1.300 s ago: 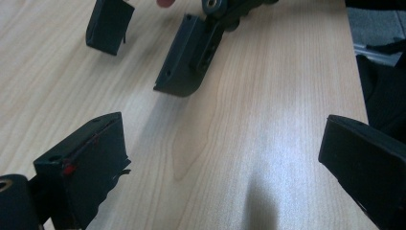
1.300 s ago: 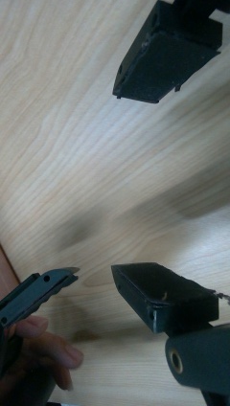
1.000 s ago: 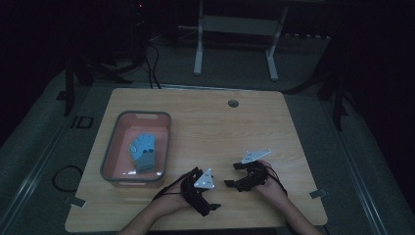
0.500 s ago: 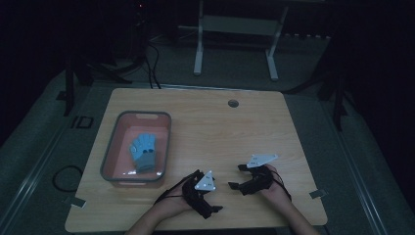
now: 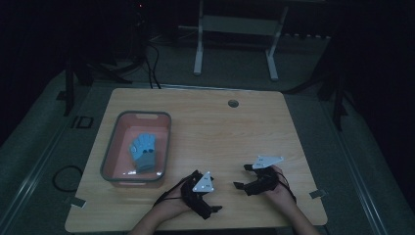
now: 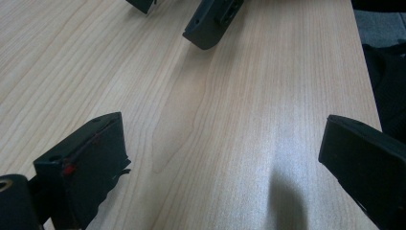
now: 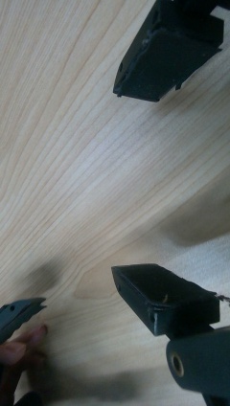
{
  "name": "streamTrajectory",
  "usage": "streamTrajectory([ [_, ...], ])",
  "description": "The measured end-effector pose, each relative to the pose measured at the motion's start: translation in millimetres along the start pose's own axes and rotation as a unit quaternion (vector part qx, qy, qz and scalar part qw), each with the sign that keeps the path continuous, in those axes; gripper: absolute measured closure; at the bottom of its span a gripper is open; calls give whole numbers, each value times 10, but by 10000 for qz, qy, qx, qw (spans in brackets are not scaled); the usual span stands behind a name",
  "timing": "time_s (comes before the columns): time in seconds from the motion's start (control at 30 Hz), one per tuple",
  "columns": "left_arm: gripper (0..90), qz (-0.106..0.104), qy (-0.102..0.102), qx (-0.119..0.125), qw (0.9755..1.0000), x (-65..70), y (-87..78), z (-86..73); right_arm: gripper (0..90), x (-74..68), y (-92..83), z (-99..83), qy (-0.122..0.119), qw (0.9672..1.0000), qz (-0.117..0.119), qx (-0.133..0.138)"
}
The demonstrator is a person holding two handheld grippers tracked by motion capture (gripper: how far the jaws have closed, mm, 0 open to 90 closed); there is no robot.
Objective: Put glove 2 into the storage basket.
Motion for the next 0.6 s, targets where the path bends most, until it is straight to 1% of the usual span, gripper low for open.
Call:
streamTrajectory([
  [0.07,28,17,51,-4,10000,-7,-2,-5,128,-1,11,3,6,10000,-16,-26],
  [0.17,28,-10,-14,65,10000,-11,-13,6,128,8,13,15,20,10000,-25,8],
  [0.27,27,9,-13,57,10000,-19,-11,1,128,28,14,5,0,10000,-59,-6],
  [0.4,28,19,-14,59,10000,-18,-7,-4,128,39,6,8,43,10000,-52,26],
  [0.6,28,21,-9,72,10000,-17,-9,-8,128,37,16,-1,25,10000,-78,-23],
])
Point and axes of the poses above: each handheld gripper's, and its own axes: y roughly forward along the jaws, z roughly out of its top, x roughly to its right, the point moved 9 cm from there along y, roughly forward along the jaws, and after that the axes turned 8 degrees about -x, right-handed, at the moved point
